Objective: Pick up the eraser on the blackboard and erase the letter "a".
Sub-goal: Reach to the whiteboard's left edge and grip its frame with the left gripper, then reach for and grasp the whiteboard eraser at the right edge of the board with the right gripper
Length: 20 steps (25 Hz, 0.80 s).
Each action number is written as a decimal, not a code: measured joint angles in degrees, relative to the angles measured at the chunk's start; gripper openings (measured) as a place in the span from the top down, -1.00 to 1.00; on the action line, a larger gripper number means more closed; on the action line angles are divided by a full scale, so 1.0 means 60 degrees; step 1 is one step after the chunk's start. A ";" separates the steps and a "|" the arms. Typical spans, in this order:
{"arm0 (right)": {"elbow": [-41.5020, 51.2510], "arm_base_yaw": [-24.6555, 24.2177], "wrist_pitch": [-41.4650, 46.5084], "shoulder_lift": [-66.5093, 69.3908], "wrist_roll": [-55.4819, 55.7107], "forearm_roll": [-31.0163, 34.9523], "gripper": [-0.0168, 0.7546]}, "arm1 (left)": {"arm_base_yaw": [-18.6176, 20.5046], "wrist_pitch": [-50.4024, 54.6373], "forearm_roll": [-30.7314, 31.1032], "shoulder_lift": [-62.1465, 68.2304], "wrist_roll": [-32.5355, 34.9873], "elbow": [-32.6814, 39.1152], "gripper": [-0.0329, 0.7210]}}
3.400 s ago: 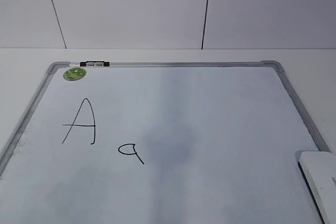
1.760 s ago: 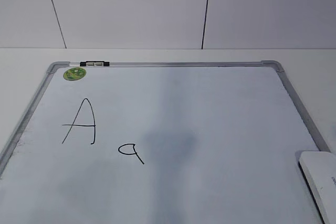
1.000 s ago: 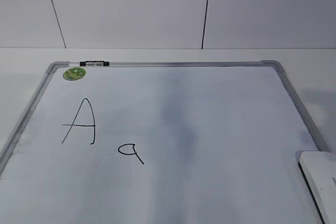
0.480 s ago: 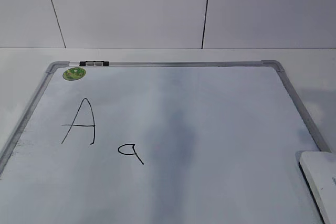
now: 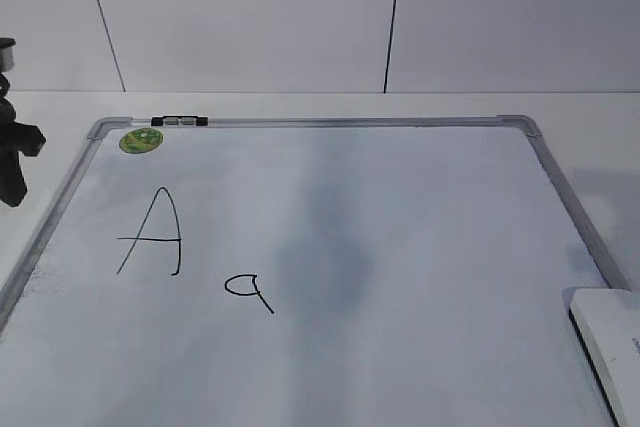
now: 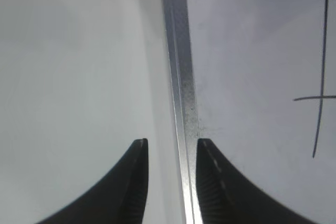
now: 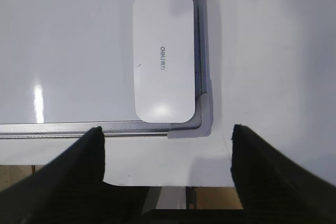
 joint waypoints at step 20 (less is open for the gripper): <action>0.0000 0.0000 0.0000 0.0000 0.0000 0.0000 -0.53 | 0.0000 -0.0425 0.0003 0.1906 0.0057 -0.0254 0.29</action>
